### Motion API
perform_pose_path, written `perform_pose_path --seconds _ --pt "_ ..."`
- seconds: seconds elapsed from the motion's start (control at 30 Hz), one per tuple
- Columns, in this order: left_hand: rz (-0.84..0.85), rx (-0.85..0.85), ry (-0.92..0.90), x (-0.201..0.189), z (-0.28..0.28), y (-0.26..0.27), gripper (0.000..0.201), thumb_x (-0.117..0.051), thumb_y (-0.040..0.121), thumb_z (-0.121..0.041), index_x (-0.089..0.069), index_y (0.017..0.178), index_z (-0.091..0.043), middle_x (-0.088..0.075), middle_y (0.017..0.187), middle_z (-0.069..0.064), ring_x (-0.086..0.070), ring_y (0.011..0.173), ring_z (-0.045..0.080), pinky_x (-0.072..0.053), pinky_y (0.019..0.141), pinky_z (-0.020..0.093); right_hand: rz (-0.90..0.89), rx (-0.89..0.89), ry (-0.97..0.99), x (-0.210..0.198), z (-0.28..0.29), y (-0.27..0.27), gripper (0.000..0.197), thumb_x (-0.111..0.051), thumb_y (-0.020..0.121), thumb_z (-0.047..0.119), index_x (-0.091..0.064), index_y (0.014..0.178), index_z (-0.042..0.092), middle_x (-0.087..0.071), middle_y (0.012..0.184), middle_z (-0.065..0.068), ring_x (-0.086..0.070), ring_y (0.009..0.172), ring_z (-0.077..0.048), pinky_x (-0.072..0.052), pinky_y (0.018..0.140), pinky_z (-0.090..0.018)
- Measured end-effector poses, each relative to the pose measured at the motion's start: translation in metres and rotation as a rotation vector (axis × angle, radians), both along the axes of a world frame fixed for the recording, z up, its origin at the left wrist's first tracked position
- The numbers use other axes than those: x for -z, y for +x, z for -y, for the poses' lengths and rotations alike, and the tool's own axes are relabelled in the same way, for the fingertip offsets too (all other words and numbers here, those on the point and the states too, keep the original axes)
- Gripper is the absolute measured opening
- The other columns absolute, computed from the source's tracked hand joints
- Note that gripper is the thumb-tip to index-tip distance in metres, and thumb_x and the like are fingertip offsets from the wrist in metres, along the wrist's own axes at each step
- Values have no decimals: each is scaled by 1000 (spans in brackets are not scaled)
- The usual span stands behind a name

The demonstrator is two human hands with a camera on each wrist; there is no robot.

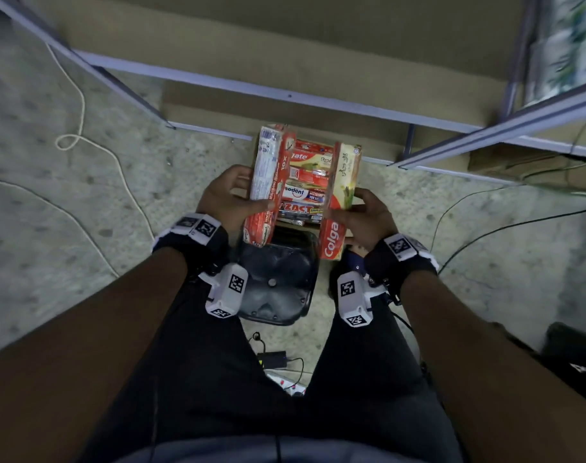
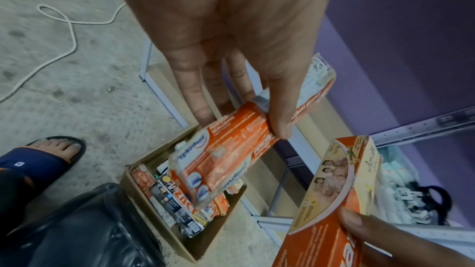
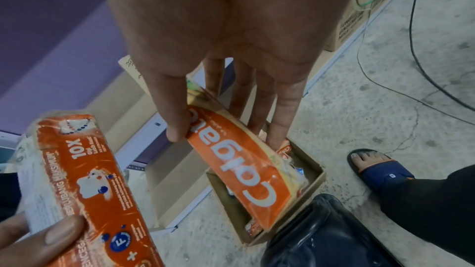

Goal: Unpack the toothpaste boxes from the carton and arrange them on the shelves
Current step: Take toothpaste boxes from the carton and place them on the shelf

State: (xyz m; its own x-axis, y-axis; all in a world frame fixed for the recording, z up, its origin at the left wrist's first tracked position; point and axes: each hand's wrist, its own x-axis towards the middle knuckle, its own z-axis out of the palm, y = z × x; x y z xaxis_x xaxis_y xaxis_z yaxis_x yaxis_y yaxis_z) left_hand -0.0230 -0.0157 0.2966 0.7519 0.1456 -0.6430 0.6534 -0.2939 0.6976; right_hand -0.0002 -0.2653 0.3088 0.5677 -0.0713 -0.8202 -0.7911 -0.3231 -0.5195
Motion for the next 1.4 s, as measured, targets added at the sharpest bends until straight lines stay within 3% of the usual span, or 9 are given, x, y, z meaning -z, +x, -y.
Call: perform_pose_path --seconds 0.1,0.3,0.43,0.6,0.7,0.83,1.0,1.13,1.4 --pt "33 -8 -29 -32 -4 3 55 -91 64 -30 -62 111 -27 -68 102 -11 -67 78 -1 -52 64 18 35 -9 22 -34 -2 0 61 -81 80 17 -54 134 22 -71 115 -4 -69 100 -22 -60 80 -45" --pt "96 28 -51 -92 -11 12 56 -90 62 -41 -62 109 -33 -69 105 -14 -69 88 5 -57 72 27 123 -19 68 -91 -5 3 52 -79 82 16 -57 127 25 -70 100 6 -70 89 -15 -62 66 -33" --pt "148 49 -80 -130 -12 22 56 -90 58 -49 -61 105 -40 -69 104 -16 -71 86 7 -59 74 32 196 -61 62 -124 -6 9 50 -79 81 21 -58 125 28 -68 108 2 -69 95 -17 -62 75 -41" --pt "247 87 -91 -171 -15 39 52 -90 61 -46 -60 104 -43 -69 105 -19 -70 87 7 -61 76 40 310 -122 73 -163 -4 23 62 -83 76 28 -54 131 29 -65 110 5 -68 98 -16 -60 82 -44" --pt "332 116 -79 -198 -18 54 55 -87 60 -55 -58 105 -44 -69 107 -18 -68 95 8 -58 81 39 393 -147 87 -190 -3 35 63 -83 77 29 -53 133 30 -63 112 6 -66 101 -17 -62 77 -41" --pt "456 107 -68 -232 -23 76 55 -88 60 -51 -59 106 -43 -70 105 -13 -67 95 7 -58 84 39 521 -158 114 -230 -7 53 61 -84 76 30 -56 130 31 -64 113 5 -65 103 -15 -60 82 -44" --pt "589 127 -65 -282 -27 105 59 -88 60 -52 -58 109 -41 -69 106 -13 -67 96 8 -57 86 35 689 -155 157 -284 -11 78 55 -84 75 29 -59 123 33 -64 109 7 -65 102 -11 -58 70 -22" --pt "716 164 -61 -324 -25 128 56 -88 67 -38 -59 114 -32 -69 108 -9 -66 97 12 -56 87 34 781 -163 170 -329 -14 100 60 -83 76 30 -56 129 30 -63 113 4 -65 103 -15 -62 76 -36" --pt "837 148 34 -396 -22 187 51 -86 70 -38 -62 114 -25 -69 105 -10 -69 90 12 -58 81 31 932 -133 11 -403 -18 161 50 -79 79 41 -62 124 27 -70 99 3 -71 84 -12 -60 60 -28"
